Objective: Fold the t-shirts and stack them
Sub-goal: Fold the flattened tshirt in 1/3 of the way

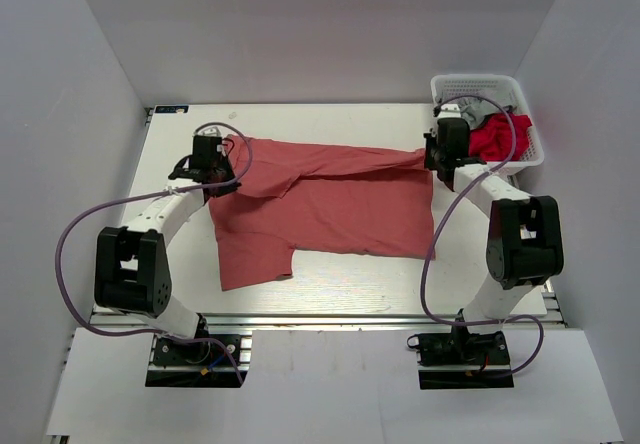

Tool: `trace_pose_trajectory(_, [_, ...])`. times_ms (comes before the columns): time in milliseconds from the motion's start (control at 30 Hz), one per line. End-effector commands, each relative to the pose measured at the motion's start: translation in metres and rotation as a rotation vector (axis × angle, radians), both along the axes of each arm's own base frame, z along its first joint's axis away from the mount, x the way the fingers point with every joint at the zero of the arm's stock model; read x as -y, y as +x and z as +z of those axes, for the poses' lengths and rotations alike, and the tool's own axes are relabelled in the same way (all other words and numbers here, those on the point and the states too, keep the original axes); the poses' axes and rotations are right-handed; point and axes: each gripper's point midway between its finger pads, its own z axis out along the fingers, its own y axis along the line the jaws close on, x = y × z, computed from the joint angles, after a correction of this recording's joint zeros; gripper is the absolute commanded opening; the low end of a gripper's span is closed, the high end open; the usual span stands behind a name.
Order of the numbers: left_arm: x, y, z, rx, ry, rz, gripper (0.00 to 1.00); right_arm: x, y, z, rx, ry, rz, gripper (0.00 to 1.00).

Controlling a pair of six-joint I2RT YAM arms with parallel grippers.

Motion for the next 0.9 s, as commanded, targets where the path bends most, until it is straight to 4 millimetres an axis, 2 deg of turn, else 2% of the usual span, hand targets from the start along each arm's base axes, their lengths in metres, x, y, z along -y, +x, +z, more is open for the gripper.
trace_pose_trajectory(0, [0.007,-0.024,-0.008,-0.046,-0.044,-0.017,0.06,0.008,-0.011,0.003,0.005,0.04,-0.078,0.0])
trace_pose_trajectory(67, [0.004,-0.03,-0.013,-0.058,-0.037,0.001,0.21,0.01,-0.016,-0.005,-0.003,0.059,-0.11,0.0])
trace_pose_trajectory(100, [-0.003,-0.033,-0.016,-0.073,-0.017,0.034,0.26,0.012,-0.016,-0.008,-0.005,0.074,-0.139,0.14])
trace_pose_trajectory(167, [-0.008,-0.038,-0.02,-0.097,0.007,0.052,0.39,0.014,-0.021,-0.013,-0.019,0.086,-0.166,0.29])
trace_pose_trajectory(200, [-0.013,-0.039,-0.011,-0.097,0.027,0.069,0.5,0.012,-0.021,-0.011,-0.016,0.102,-0.171,0.4])
trace_pose_trajectory(233, [-0.013,-0.041,-0.013,-0.107,0.029,0.069,0.55,0.011,-0.024,-0.011,-0.021,0.102,-0.167,0.46])
trace_pose_trajectory(267, [-0.015,-0.039,-0.004,-0.089,0.037,0.079,0.61,0.014,-0.027,-0.011,-0.023,0.097,-0.179,0.51])
trace_pose_trajectory(300, [-0.017,-0.038,-0.002,-0.087,0.037,0.093,0.9,0.013,-0.028,-0.001,-0.005,0.111,-0.181,0.57])
trace_pose_trajectory(333, [-0.016,-0.035,0.012,-0.05,0.029,0.094,1.0,0.011,-0.03,0.0,-0.007,0.114,-0.177,0.6])
trace_pose_trajectory(400, [-0.017,-0.031,0.024,-0.016,0.021,0.109,1.0,0.014,-0.032,0.01,0.011,0.122,-0.167,0.64])
trace_pose_trajectory(467, [-0.012,-0.015,0.05,0.074,-0.001,0.09,1.0,0.004,-0.034,0.022,0.032,0.125,-0.134,0.72])
trace_pose_trajectory(533, [-0.007,-0.004,0.066,0.13,-0.016,0.065,1.0,0.003,-0.036,0.038,0.064,0.134,-0.119,0.81])
trace_pose_trajectory(567, [-0.005,0.002,0.063,0.131,-0.015,0.051,1.0,0.003,-0.037,0.04,0.068,0.124,-0.104,0.85])
trace_pose_trajectory(600, [-0.001,0.012,0.07,0.165,-0.021,0.033,1.0,-0.001,-0.037,0.045,0.071,0.129,-0.074,0.9])
trace_pose_trajectory(633, [0.005,0.02,0.074,0.179,-0.043,0.009,1.0,-0.004,-0.035,0.049,0.08,0.131,-0.065,0.9])
trace_pose_trajectory(667, [0.01,0.026,0.073,0.188,-0.05,-0.012,1.0,-0.006,-0.035,0.05,0.08,0.137,-0.055,0.9])
trace_pose_trajectory(700, [0.014,0.035,0.061,0.167,-0.048,-0.034,1.0,-0.018,-0.035,0.048,0.068,0.177,-0.002,0.9])
trace_pose_trajectory(733, [0.022,0.048,0.069,0.195,-0.074,-0.061,1.0,-0.025,-0.034,0.041,0.05,0.192,0.016,0.9])
trace_pose_trajectory(767, [0.025,0.056,0.066,0.194,-0.073,-0.084,1.0,-0.03,-0.033,0.038,0.043,0.208,0.032,0.9])
trace_pose_trajectory(800, [0.028,0.062,0.06,0.181,-0.078,-0.092,1.0,-0.043,-0.034,0.033,0.018,0.246,0.086,0.9])
trace_pose_trajectory(867, [0.035,0.088,0.043,0.165,-0.091,-0.134,1.0,-0.048,-0.026,0.019,-0.02,0.277,0.074,0.9])
